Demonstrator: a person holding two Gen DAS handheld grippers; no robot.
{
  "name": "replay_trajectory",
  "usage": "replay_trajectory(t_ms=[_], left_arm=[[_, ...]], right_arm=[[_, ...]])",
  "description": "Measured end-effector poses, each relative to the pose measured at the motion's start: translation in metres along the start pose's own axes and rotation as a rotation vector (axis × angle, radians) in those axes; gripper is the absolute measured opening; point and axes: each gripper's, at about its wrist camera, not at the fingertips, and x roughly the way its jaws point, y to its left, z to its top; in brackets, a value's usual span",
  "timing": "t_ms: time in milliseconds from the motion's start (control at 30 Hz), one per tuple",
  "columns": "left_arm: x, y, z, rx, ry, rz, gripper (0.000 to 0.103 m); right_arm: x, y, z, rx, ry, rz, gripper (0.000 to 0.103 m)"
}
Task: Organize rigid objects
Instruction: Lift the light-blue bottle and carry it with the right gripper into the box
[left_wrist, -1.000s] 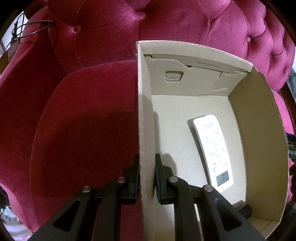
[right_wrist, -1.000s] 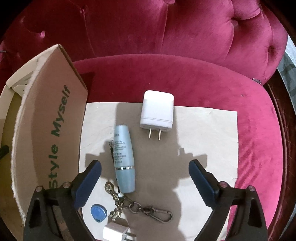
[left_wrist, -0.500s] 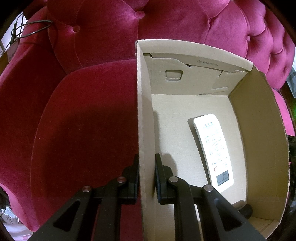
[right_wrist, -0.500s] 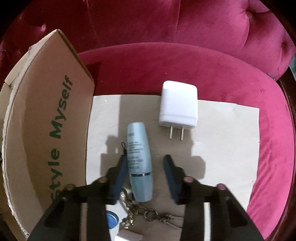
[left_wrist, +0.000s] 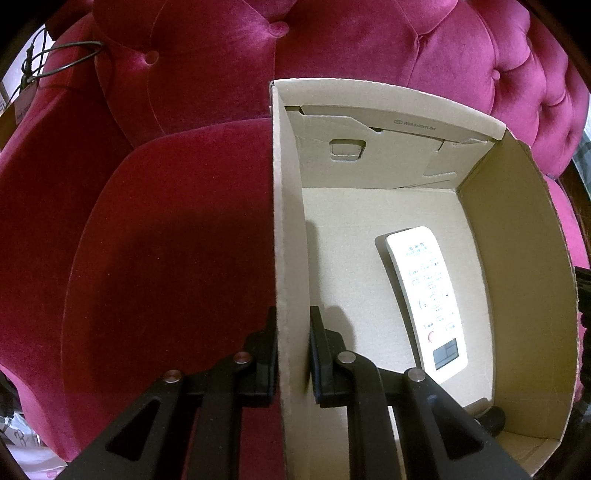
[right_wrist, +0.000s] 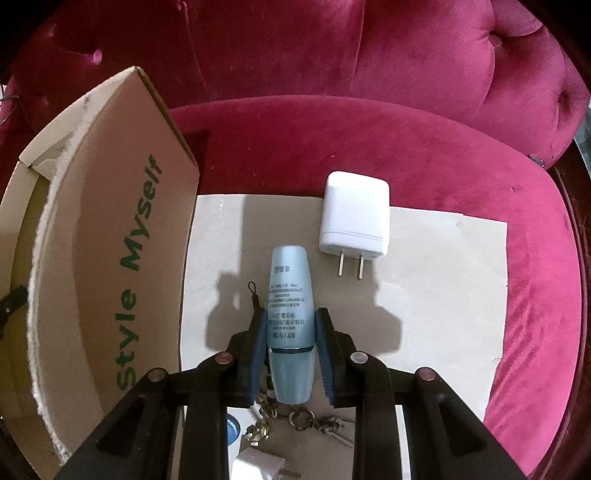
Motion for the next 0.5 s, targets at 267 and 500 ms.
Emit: replay_trajectory(t_ms=[267,500], left_arm=[[0.0,0.0,0.0,-0.004,0.0,-0.003,0.015],[0.001,0.003,-0.001,-0.006,-0.001,-0.008,0.015]], right_arm=[[-0.01,0.007,-0.001,-0.004,-0.022,-0.014,0.027],[-0.027,0.017,-0.006,-0.014,-0.045,-0.02,0.027]])
